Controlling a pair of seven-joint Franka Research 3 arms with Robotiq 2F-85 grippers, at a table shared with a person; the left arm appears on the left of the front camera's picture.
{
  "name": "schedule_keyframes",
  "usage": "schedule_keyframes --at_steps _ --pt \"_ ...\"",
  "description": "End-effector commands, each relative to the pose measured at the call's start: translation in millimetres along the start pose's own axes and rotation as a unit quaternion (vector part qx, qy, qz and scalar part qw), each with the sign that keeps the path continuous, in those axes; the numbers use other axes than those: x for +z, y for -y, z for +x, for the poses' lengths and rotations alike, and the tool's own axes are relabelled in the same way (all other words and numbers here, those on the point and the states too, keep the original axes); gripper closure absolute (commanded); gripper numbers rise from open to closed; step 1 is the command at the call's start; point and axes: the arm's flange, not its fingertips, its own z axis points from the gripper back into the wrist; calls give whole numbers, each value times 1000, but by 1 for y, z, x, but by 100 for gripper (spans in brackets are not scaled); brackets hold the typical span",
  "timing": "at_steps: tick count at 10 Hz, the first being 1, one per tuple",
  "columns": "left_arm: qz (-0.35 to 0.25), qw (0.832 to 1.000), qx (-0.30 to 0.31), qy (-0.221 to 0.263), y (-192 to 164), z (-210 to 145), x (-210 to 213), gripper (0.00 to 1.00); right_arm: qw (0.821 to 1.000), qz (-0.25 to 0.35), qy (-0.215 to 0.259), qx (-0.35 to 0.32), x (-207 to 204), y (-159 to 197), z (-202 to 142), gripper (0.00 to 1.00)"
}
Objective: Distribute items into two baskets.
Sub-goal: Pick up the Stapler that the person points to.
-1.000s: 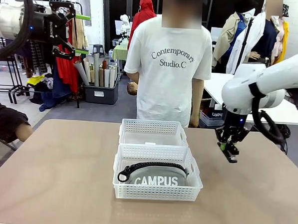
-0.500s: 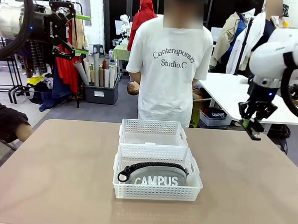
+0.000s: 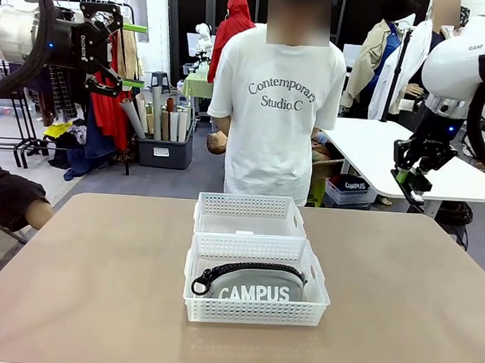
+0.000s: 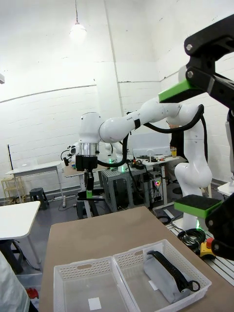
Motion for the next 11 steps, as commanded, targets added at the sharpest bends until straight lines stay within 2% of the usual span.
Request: schedule_keyframes --at_steps 1,11 --pt "-2 1000 0 0 1 -1 0 0 1000 -22 -5 -3 1 2 -2 100" --pt "-2 1000 0 0 1 -1 0 0 1000 -22 -5 -3 1 2 -2 100"
